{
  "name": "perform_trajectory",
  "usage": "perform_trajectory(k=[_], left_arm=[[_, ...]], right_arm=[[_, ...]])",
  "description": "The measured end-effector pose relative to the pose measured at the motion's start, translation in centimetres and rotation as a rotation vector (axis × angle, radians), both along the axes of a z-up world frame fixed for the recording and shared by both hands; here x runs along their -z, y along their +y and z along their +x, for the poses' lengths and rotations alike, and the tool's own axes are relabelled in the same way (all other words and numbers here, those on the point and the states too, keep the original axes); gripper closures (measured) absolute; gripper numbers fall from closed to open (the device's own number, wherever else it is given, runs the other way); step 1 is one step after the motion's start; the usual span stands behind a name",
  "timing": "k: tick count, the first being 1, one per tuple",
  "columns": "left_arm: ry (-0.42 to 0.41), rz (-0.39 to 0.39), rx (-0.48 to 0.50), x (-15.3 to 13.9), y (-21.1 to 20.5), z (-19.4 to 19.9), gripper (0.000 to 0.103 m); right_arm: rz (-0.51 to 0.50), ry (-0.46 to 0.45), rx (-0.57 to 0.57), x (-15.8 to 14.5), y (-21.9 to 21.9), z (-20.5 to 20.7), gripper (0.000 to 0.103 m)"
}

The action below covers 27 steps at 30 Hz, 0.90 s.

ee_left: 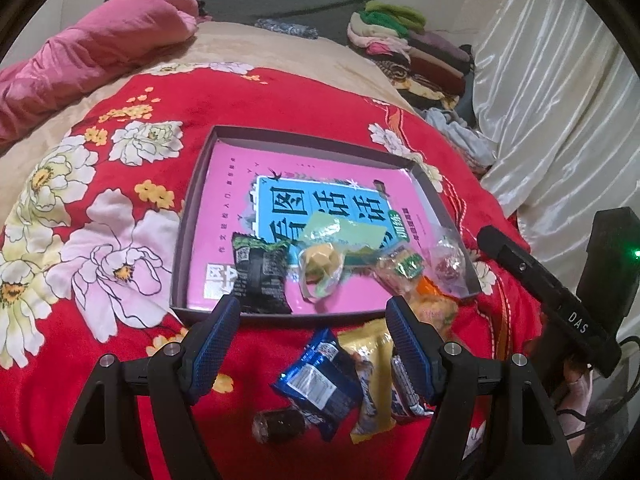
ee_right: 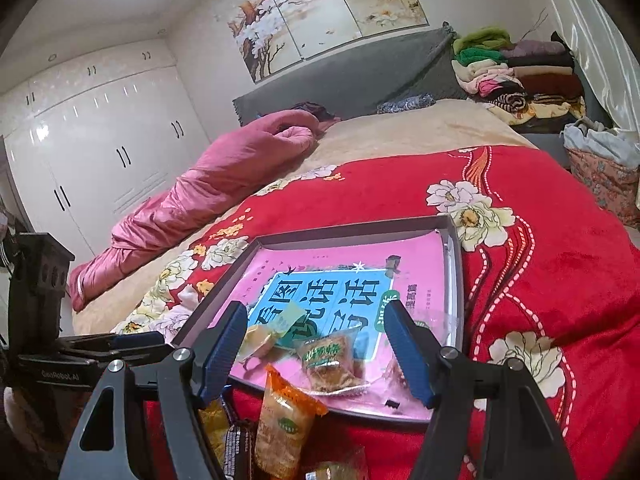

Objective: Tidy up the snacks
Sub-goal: 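Withdraw both tools from the tray back toward the snack pile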

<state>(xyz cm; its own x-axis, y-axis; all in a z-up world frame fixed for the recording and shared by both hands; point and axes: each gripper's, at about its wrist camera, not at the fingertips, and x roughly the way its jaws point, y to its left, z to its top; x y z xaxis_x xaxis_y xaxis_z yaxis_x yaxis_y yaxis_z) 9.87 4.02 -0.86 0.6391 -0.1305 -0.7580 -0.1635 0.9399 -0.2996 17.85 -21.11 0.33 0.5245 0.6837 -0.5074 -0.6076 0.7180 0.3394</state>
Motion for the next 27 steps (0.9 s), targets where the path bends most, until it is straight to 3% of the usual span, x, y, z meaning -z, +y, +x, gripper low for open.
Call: perform_trajectory(k=[27], left_arm=[[0.032,0.009,0.064,1.0,-2.3,-1.4,0.026]], right_arm=[[-0.036,0.033,0.041,0.4,-0.7,-2.4,0.032]])
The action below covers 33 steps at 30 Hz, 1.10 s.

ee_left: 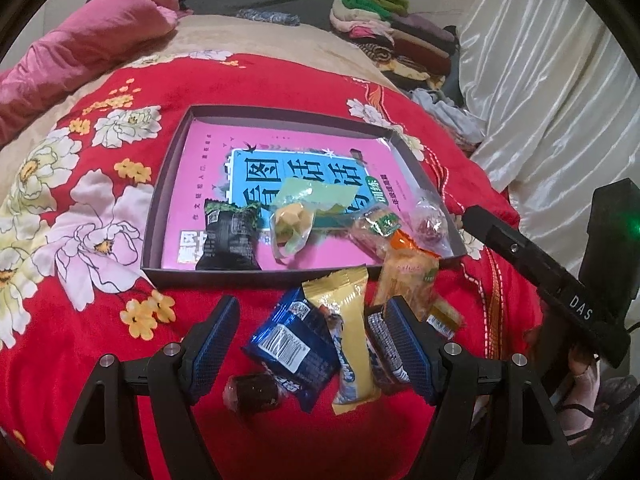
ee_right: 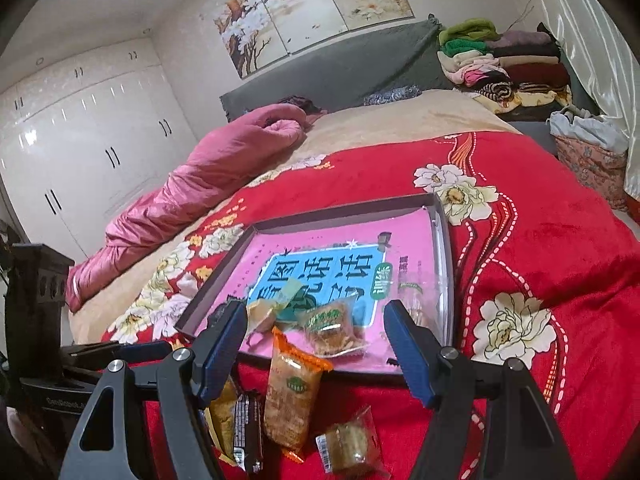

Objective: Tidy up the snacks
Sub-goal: 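Withdraw both tools from the tray back toward the snack pile, then grasp the gold bar wrapper with the left tool while the right tool grasps the orange-top bread bag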

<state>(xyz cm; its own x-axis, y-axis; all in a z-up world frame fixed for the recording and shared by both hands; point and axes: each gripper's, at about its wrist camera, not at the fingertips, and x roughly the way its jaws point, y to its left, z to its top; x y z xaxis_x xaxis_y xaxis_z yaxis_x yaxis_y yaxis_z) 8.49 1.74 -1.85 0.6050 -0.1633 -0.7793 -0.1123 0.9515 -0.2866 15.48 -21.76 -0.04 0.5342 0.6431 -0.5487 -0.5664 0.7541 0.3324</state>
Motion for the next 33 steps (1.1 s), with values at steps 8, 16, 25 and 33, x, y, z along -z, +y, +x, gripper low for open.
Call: perform_trajectory(k=[8,16,25,33], left_arm=[[0.019,-0.002,0.012,0.7,-0.5,-0.5,0.026],[0.038,0.003,0.023,1.7,-1.0,-0.8,0.026],[0.039,-0.029,0.053,2.2,-1.9,-1.0,0.035],[0.043,-0.045,0.068,2.6,-2.1,-0.9,0.048]], right_arm=[[-0.068,0.021,-0.032,1.0,1.5,-1.3,0.032],[-0.05,0.088,-0.049,1.9,1.4,-1.6,0.032],[-0.041,0.17,-0.075,3.1,1.6,-1.5,0.032],[-0.082,0.207,-0.082,4.5,2.4,-1.2,0.038]])
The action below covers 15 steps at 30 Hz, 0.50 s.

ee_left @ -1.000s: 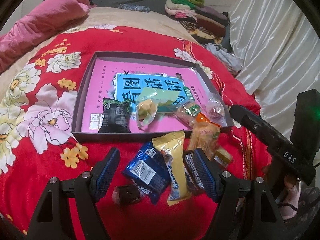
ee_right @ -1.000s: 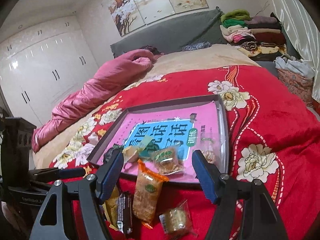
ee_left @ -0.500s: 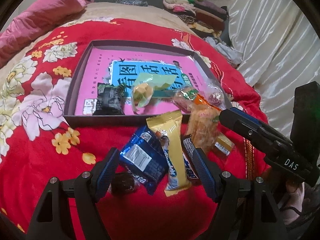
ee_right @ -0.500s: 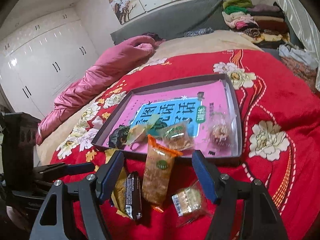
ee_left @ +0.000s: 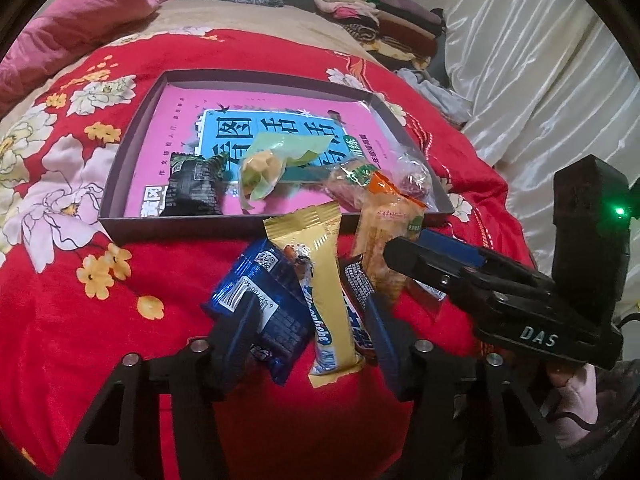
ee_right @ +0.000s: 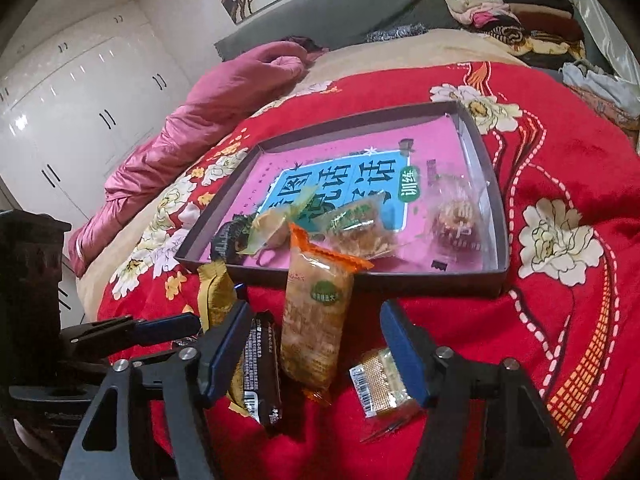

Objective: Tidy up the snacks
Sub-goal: 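Grasp the gold bar wrapper with the left tool while the right tool grasps the orange-top bread bag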

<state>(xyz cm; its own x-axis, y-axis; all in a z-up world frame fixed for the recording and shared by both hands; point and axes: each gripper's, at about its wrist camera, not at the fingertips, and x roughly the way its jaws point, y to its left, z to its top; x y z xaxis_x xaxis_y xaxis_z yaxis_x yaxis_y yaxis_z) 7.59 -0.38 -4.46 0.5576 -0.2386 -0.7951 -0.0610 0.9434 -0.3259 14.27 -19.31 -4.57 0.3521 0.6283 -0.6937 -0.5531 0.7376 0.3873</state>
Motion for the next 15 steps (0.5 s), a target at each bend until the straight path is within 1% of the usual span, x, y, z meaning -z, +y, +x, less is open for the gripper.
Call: perform_trajectory(k=[4,6,11,15], left_arm=[[0.005,-0.012,0.003,0.3,0.0,0.1,0.05],[0.005,-0.014,0.005,0.3,0.0,0.2,0.05],[0.012,-0.032,0.004,0.6,0.0,0.4,0.052],[0.012,-0.041,0.004,0.7,0.0,0.6,0.052]], right_arm=[[0.004,0.014,-0.005,0.5,0.3,0.2,0.042],[-0.004,0.016,-0.011,0.7,0.7,0.2,0.048],[-0.01,0.023,-0.021,1.3,1.4,0.5,0.056],[0.005,0.041,-0.02,1.6,1.4,1.0,0.067]])
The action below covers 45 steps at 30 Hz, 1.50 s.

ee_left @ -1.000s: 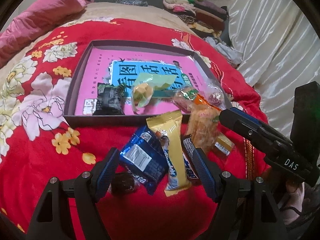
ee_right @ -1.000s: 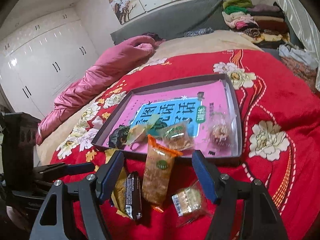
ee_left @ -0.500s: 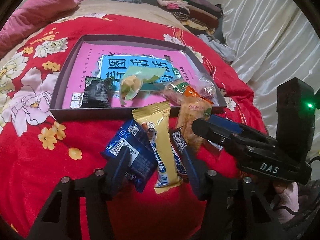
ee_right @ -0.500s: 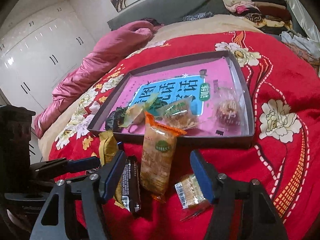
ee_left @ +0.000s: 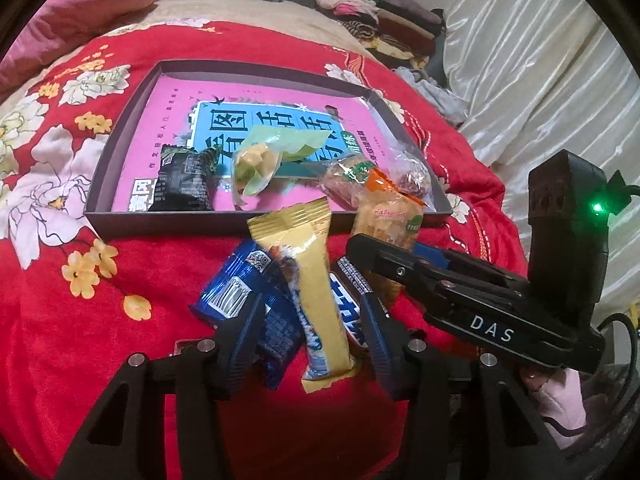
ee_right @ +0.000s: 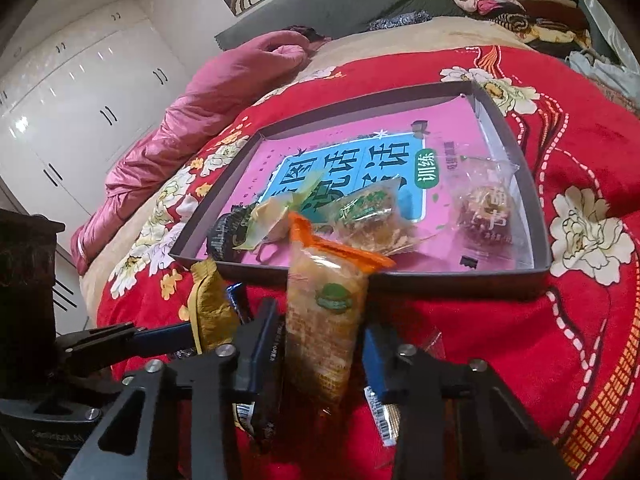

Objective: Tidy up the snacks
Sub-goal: 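Grasp the gold bar wrapper with the left tool while the right tool grasps the orange-top bread bag, then lift the gold bar and orange-top bag off the pile with both tools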

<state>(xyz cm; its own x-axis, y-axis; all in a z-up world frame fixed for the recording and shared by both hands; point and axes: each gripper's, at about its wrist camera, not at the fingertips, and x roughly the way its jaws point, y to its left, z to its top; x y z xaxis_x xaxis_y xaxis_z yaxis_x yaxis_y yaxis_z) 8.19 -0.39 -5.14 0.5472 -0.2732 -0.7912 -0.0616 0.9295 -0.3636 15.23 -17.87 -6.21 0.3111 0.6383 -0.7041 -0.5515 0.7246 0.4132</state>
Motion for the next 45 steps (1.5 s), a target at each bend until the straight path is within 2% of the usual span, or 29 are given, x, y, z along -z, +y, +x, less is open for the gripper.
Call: perform_trajectory(k=[4,9,12,14,18,24,30,40,45], left_arm=[[0.008,-0.019,0.003,0.2,0.0,0.4,0.063],[0.016,-0.038,0.007,0.5,-0.1,1.2,0.068],[0.024,-0.046,0.007,0.8,-0.2,1.5,0.077],[0.029,-0.053,0.006,0.9,-0.1,1.6,0.083],[0.032,-0.075,0.001,1.0,0.2,1.5,0.088],[-0.005,-0.077,-0.003,-0.5,0.5,1.0,0.089],[-0.032,-0.06,-0.011,-1.6,0.9,0.6,0.089],[-0.076,-0.015,-0.033,-3.3,1.6,0.2,0.089],[-0.094,-0.009,-0.045,-4.0,2.1,0.1,0.089]], right_arm=[[0.002,-0.008,-0.005,-0.2,0.0,-0.1,0.071],[0.004,-0.041,-0.008,-0.8,-0.2,-0.4,0.071],[0.006,-0.065,-0.005,-1.3,-0.4,-0.5,0.071],[0.022,-0.07,-0.001,-1.6,-0.8,-0.5,0.071],[0.054,-0.085,0.003,-2.2,-1.1,-0.5,0.072],[0.108,-0.128,-0.021,-3.5,-1.2,-0.9,0.072],[0.119,-0.156,-0.033,-4.0,-1.1,-1.1,0.072],[0.129,-0.179,-0.006,-4.5,-1.8,-0.9,0.072],[0.168,-0.196,0.006,-5.1,-2.6,-0.8,0.072]])
